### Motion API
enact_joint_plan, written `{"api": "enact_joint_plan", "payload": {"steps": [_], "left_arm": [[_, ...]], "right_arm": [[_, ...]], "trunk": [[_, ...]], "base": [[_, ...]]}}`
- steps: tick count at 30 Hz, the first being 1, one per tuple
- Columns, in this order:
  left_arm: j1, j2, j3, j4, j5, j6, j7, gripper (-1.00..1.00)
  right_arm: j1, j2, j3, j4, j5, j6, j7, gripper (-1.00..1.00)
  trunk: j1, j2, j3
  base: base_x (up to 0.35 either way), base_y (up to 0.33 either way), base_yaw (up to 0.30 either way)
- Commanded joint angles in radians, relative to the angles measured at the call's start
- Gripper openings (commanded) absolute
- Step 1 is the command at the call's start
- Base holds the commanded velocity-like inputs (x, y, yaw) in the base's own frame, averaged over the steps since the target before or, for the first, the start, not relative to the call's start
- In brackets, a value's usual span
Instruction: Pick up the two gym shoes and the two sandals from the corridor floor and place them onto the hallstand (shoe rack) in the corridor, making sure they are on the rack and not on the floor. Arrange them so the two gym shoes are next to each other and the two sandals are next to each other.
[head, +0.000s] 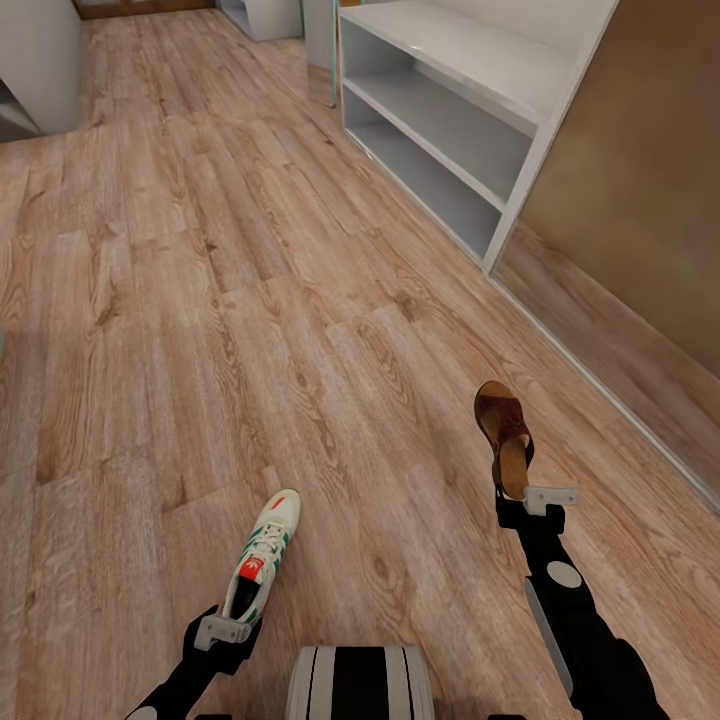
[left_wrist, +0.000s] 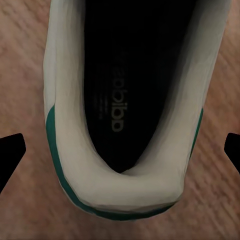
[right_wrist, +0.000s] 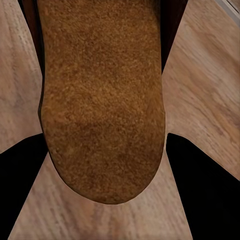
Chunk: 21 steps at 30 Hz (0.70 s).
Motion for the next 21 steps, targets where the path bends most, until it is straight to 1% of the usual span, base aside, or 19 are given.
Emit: {"api": "enact_joint_plan", "payload": {"steps": [1, 12, 13, 21], "left_arm": [[-0.001, -0.001, 0.008, 0.000, -0.008, -0.004, -0.007, 1.00], [-0.001, -0.001, 0.010, 0.001, -0.010, -0.003, -0.007, 1.00], [-0.001, -0.001, 0.011, 0.001, -0.010, -0.003, -0.007, -1.00], [-0.001, -0.003, 0.010, 0.000, -0.007, -0.004, -0.005, -1.00]], "right_arm": [[0.000, 0.000, 0.001, -0.001, 0.008, 0.008, -0.004, -1.00], [0.000, 0.000, 0.001, -0.001, 0.008, 0.008, -0.004, -1.00], [0.000, 0.000, 0.001, -0.001, 0.008, 0.008, -0.004, -1.00], [0.000, 0.000, 0.001, 0.005, 0.008, 0.008, -0.004, -1.00]], "trunk": [[0.000, 0.000, -0.001], [0.000, 0.000, -0.001], [0.000, 0.000, -0.001], [0.000, 0.000, -0.001]], "base": [[0.000, 0.000, 0.000], [0.000, 0.000, 0.000], [0.000, 0.000, 0.000], [0.000, 0.000, 0.000]]}}
